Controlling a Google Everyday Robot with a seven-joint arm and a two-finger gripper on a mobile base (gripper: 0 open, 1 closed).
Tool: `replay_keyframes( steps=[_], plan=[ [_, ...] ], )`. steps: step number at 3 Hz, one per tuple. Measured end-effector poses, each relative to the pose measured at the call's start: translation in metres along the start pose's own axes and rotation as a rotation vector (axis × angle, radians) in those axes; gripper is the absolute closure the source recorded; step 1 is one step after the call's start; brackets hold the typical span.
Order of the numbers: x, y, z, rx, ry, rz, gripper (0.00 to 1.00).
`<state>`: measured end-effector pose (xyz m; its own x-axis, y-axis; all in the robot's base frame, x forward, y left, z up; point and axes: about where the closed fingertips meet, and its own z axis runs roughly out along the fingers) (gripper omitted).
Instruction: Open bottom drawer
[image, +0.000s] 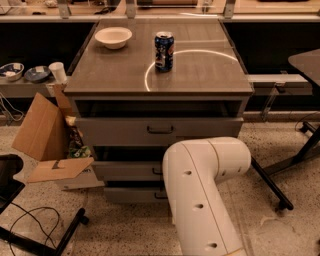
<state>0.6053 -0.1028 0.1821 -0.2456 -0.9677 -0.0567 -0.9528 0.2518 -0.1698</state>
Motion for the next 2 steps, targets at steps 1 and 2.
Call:
replay_keyframes(
  steps=[1, 2],
  plan=[
    [0.005, 0.0066, 0.0081, -0.017, -0.02, 0.018, 0.16],
    [0.0093, 0.0137, 0.0116, -0.034, -0.031, 0.032, 0.39]
  ],
)
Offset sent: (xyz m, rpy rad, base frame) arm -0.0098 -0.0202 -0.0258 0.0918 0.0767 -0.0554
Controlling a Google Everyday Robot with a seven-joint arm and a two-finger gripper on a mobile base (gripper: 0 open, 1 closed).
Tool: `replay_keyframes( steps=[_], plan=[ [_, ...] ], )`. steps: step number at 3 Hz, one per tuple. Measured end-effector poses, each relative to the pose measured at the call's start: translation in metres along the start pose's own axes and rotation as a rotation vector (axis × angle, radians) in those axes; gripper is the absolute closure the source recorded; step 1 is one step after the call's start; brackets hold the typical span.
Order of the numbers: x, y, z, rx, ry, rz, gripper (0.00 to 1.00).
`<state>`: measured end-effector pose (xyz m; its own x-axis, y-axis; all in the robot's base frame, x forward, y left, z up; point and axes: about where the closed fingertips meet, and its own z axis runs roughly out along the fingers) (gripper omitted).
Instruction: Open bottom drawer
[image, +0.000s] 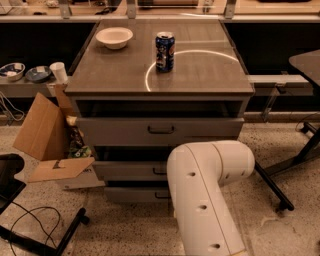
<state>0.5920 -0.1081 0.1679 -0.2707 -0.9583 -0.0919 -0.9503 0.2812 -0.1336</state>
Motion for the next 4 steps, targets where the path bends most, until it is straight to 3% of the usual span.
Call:
replay_keyframes(
  steps=[2, 3, 4],
  plan=[
    [-0.001, -0.001, -0.01, -0.001, -0.002, 0.002, 0.86],
    [0.001, -0.001, -0.014, -0.004, -0.003, 0.007, 1.0],
    [0.0, -0.002, -0.023, -0.004, -0.003, 0.007, 0.88]
  ],
)
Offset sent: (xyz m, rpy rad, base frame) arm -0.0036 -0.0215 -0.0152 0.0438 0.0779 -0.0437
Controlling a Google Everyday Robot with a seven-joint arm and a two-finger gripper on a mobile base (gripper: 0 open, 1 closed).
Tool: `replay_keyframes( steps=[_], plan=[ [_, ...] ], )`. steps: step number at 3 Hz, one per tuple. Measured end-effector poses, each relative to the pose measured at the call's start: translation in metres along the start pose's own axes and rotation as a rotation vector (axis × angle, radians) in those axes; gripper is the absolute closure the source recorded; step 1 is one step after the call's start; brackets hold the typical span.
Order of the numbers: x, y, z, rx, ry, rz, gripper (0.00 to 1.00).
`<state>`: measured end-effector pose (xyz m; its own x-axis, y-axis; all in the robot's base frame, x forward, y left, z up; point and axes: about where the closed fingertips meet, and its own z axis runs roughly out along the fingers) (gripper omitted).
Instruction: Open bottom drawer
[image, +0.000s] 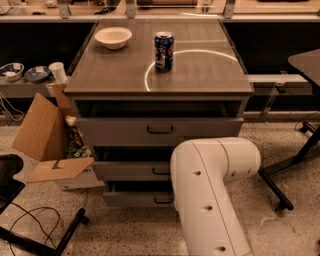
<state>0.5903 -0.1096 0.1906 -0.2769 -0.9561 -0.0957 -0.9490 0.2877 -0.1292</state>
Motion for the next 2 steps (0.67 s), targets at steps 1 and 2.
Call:
replay_keyframes(
  steps=[1, 2],
  plan=[
    [-0.0005, -0.0006, -0.0049, 0.0, 0.0, 0.0, 0.66],
    [-0.0005, -0.0007, -0.0052, 0.0, 0.0, 0.0, 0.42]
  ],
)
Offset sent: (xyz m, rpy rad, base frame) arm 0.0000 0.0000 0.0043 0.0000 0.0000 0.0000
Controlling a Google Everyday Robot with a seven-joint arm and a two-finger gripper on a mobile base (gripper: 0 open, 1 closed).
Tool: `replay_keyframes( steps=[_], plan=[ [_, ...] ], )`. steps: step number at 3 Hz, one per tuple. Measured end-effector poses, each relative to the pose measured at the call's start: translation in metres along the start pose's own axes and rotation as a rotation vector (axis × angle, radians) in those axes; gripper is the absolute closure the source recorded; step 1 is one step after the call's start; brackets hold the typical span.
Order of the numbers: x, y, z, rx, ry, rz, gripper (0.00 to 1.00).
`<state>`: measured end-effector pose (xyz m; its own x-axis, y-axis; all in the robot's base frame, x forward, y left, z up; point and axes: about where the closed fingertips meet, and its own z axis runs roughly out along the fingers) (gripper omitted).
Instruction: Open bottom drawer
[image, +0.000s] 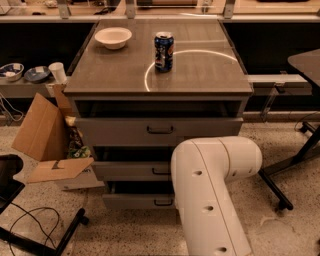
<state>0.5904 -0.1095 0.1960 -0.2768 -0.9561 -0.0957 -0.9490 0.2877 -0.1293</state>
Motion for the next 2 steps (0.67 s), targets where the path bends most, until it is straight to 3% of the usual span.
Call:
replay_keyframes(
  steps=[2],
  plan=[
    [0.0, 0.0001, 0.0, 0.0, 0.0, 0.0, 0.0]
  ],
)
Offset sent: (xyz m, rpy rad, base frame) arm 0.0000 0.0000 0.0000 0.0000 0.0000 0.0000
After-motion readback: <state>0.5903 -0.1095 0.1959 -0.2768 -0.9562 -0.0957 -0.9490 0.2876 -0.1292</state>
